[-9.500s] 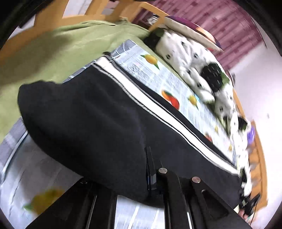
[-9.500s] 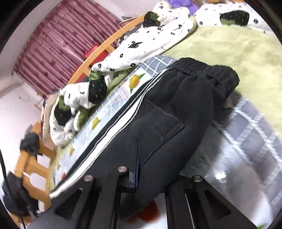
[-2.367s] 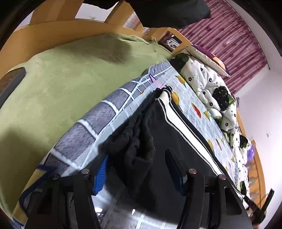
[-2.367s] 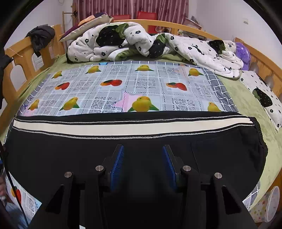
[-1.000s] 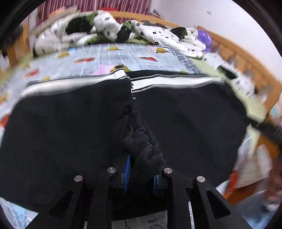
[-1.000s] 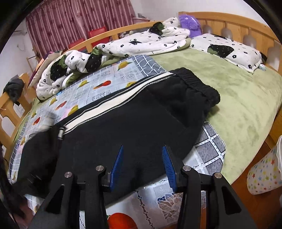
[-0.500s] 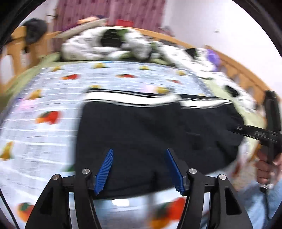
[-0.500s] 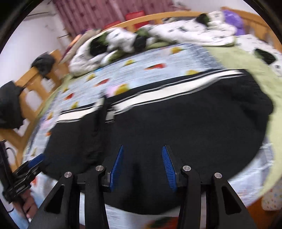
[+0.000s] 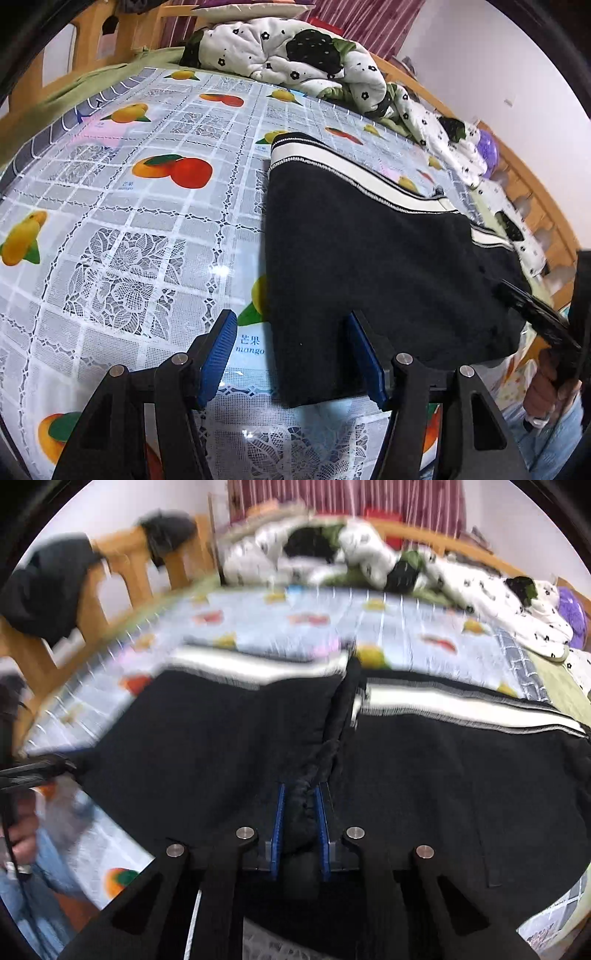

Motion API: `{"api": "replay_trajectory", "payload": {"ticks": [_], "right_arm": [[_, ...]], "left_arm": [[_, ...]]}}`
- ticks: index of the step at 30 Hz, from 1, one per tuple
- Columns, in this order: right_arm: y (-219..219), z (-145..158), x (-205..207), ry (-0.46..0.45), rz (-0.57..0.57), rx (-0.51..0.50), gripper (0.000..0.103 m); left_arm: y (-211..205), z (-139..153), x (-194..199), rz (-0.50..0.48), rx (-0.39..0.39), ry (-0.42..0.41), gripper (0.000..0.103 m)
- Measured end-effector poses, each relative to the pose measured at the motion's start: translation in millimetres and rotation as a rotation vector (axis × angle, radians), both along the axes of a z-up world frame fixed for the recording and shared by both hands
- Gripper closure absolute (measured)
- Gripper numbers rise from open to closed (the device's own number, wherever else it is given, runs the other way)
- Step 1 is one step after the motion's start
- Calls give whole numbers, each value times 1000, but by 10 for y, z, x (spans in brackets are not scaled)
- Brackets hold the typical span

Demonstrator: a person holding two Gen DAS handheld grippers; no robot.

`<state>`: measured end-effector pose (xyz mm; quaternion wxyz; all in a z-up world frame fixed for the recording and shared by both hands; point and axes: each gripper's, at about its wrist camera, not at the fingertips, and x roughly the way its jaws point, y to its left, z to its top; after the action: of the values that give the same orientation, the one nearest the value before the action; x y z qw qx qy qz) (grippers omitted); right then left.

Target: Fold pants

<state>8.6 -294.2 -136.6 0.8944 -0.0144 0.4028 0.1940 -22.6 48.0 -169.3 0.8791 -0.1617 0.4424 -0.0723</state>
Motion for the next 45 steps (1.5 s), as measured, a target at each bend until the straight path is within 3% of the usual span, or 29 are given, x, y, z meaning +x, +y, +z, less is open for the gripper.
{"api": "replay_trajectory", "payload": {"ticks": [1, 3, 5, 7, 9, 11, 13, 15, 16, 18, 22, 24, 27, 30, 33, 34, 35, 37, 38, 41, 45], "right_arm": [[-84, 37, -18, 3, -6, 42, 96], [-288, -31, -95, 46, -59, 104, 96], [-267, -247, -68, 120, -53, 74, 96], [-191, -249, -86, 96, -27, 10, 94], [-155, -127, -98, 58, -16, 12, 87], [-151, -47, -71, 30, -22, 35, 64], [-137, -40, 50, 35, -43, 40, 61], [-87, -85, 181, 62, -51, 31, 71], [-57, -134, 211, 81, -46, 26, 99], [-31, -201, 203, 82, -45, -19, 97], [-202, -213, 42, 76, -52, 40, 98], [-183, -350, 52, 115, -68, -8, 99], [-148, -302, 42, 103, -63, -36, 99], [-269, -180, 9, 115, -78, -1, 89], [-500, 90, -64, 59, -135, -7, 83], [-614, 198, -91, 36, -161, -21, 74], [-738, 300, -114, 16, -189, -34, 57], [-1036, 472, -147, -24, -266, -74, 42], [-1250, 550, -176, -56, -311, -93, 39], [-1886, 564, -170, -74, -435, -132, 27], [-2724, 228, -55, 10, -588, -44, 27]], "left_arm": [[0, 3, 0, -5, 3, -4, 43], [-14, -1, -2, -17, 20, -10, 42], [-24, -7, 12, -29, 26, -12, 41], [-12, 6, 10, -27, 23, -16, 41], [2, 14, 15, -22, 20, -19, 41], [44, 34, 22, -12, 25, -30, 41], [101, 53, 51, 7, 10, -38, 41], [121, 44, 80, 9, -5, -29, 41], [114, 25, 90, 4, -2, -21, 41], [107, -8, 76, -6, 8, -21, 41], [44, -96, 33, -42, 34, -35, 39], [-6, -144, 70, -50, 43, -10, 38], [-73, -89, 88, -81, 64, 25, 39], [-74, 3, 73, -68, 82, 24, 40], [-108, 101, 85, -64, 123, 9, 40], [-116, 144, 106, -62, 127, 7, 40], [-123, 177, 125, -61, 125, 6, 40], [-148, 228, 170, -60, 120, 6, 40], [-160, 256, 207, -61, 118, 7, 40], [-199, 284, 317, -61, 125, 4, 40], [-161, 240, 478, -46, 73, -7, 40]]}}
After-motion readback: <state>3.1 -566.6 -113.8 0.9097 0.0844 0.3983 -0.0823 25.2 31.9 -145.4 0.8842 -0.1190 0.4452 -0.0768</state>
